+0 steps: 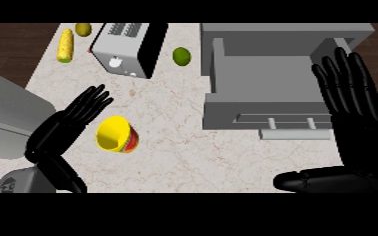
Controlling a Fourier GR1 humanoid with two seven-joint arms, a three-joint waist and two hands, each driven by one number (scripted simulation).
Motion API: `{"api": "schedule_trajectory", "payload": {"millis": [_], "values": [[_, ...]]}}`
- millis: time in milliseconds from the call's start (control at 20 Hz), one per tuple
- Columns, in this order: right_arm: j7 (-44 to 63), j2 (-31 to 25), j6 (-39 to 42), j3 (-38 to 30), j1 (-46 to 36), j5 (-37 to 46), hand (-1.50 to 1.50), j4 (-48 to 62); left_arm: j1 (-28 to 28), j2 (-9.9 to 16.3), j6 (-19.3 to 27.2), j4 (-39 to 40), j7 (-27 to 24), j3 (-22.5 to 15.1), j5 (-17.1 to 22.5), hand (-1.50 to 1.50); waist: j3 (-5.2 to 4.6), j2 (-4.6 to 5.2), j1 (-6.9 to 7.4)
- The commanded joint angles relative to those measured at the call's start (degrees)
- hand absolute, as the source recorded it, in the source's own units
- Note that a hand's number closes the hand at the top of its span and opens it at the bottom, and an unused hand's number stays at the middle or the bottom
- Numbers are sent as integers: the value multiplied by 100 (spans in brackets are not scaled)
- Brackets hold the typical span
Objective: Pick up the cup, place it into the drawer and close the drawer
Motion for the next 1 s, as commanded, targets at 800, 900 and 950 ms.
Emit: {"api": "schedule_trajectory", "payload": {"millis": [800,900,950], "values": [[81,24,-33,-35,-370,7,-150,233,-1037,221,317,3393,-2835,-199,-1927,-150,-3,11,-26],[195,-10,56,34,-33,-53,-150,-149,-730,415,193,3339,-3176,-283,-1992,-150,-3,3,-22],[-423,-164,388,-347,1,-330,-150,474,-1137,101,611,3543,-2942,-280,-1969,-150,-1,12,-31]]}}
